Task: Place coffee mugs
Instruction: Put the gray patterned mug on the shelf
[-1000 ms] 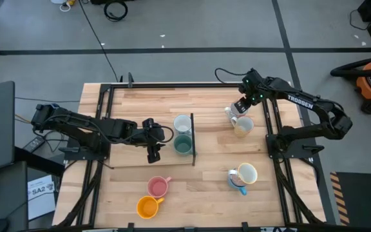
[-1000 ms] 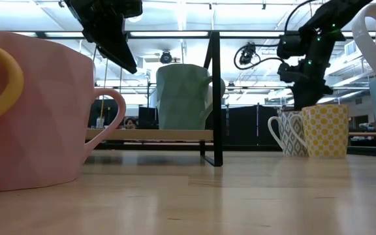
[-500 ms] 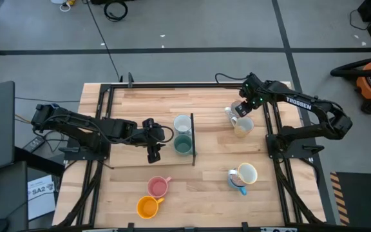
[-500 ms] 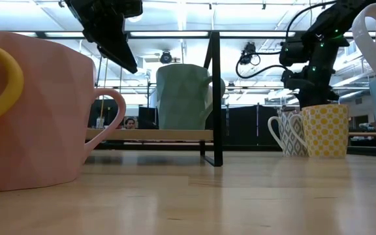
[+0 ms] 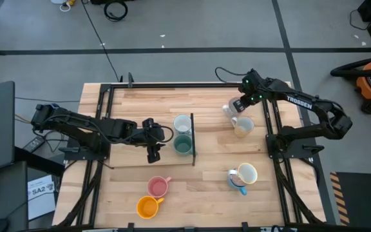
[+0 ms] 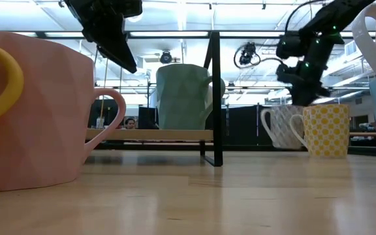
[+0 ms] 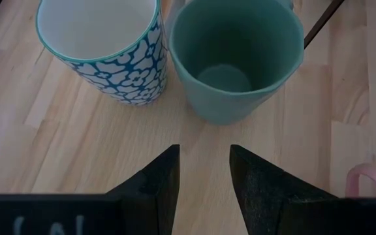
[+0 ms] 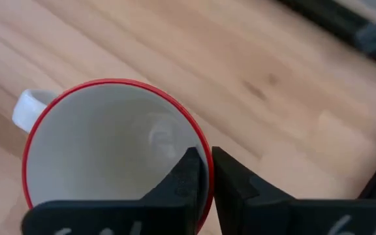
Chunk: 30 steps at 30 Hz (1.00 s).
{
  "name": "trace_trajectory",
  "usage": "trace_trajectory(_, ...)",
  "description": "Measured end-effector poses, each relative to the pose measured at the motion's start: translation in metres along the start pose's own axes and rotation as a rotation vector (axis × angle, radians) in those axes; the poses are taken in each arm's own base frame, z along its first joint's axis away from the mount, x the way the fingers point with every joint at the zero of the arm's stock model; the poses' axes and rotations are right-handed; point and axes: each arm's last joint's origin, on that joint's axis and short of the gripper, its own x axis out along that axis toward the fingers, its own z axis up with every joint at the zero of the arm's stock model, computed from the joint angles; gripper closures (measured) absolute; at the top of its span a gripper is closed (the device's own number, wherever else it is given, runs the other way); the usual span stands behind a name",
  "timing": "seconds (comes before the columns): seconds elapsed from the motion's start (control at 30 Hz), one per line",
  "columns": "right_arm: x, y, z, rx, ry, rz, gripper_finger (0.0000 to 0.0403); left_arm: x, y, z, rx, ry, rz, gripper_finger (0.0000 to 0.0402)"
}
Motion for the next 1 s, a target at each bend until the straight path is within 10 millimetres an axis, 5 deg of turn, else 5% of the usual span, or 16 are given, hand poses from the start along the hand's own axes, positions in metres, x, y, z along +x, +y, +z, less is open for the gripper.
trace_trajectory(0.4,-0.071,0.02,0.057,-0.008,-0.277,0.119,0.0377,-0.021,0.007,0.007,0.02,-0.112,0.042,0.026)
trace_trajectory(0.63,-0.112,0.046,0.078,-0.022,-0.422,0.224,0.0377,-0.033,0.018,0.034,0.112,-0.375,0.158,0.026)
trace_trajectory(1.0,-0.095,0.117,0.124,-0.207,-0.412,0.324,0.0377,-0.043,0.042,0.062,0.103,-0.631,0.303,0.026)
